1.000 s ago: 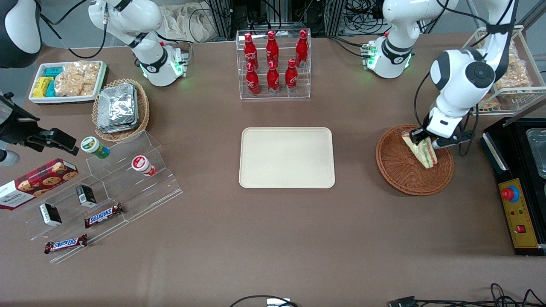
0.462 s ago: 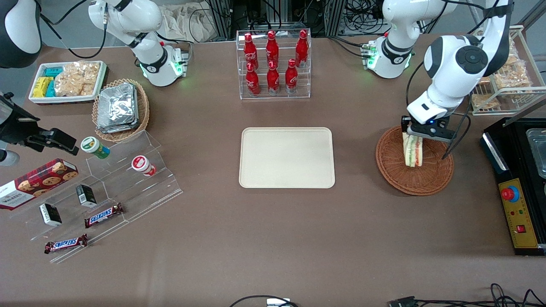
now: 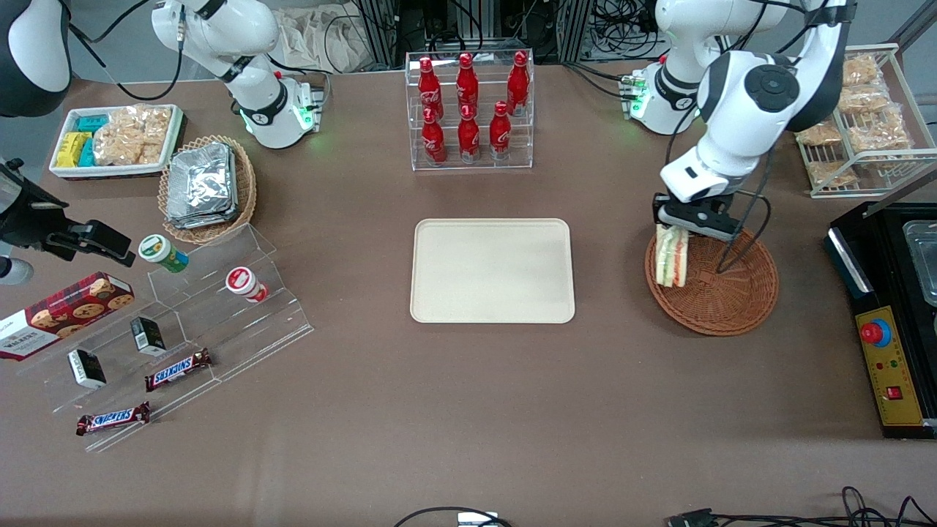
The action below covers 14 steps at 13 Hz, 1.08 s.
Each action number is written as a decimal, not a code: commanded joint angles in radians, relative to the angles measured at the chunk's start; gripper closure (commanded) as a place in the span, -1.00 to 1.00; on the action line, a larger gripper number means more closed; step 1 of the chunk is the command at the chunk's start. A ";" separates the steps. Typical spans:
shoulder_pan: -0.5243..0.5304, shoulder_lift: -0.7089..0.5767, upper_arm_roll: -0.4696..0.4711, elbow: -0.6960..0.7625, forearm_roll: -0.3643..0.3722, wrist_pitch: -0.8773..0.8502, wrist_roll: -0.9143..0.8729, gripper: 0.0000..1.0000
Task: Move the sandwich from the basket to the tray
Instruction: 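Lift the sandwich up out of the basket with the left gripper, then carry the held sandwich over the cream tray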
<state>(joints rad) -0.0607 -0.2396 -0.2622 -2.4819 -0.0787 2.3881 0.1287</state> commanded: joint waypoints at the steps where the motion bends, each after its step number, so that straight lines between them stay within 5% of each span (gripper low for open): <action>1: -0.071 0.057 0.006 0.066 -0.015 -0.024 -0.075 0.58; 6: -0.223 0.222 -0.006 0.227 -0.006 -0.024 -0.329 0.58; 14: -0.349 0.433 -0.006 0.345 0.017 0.012 -0.449 0.53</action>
<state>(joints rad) -0.3937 0.1507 -0.2787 -2.1679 -0.0797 2.3938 -0.2918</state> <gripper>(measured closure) 0.762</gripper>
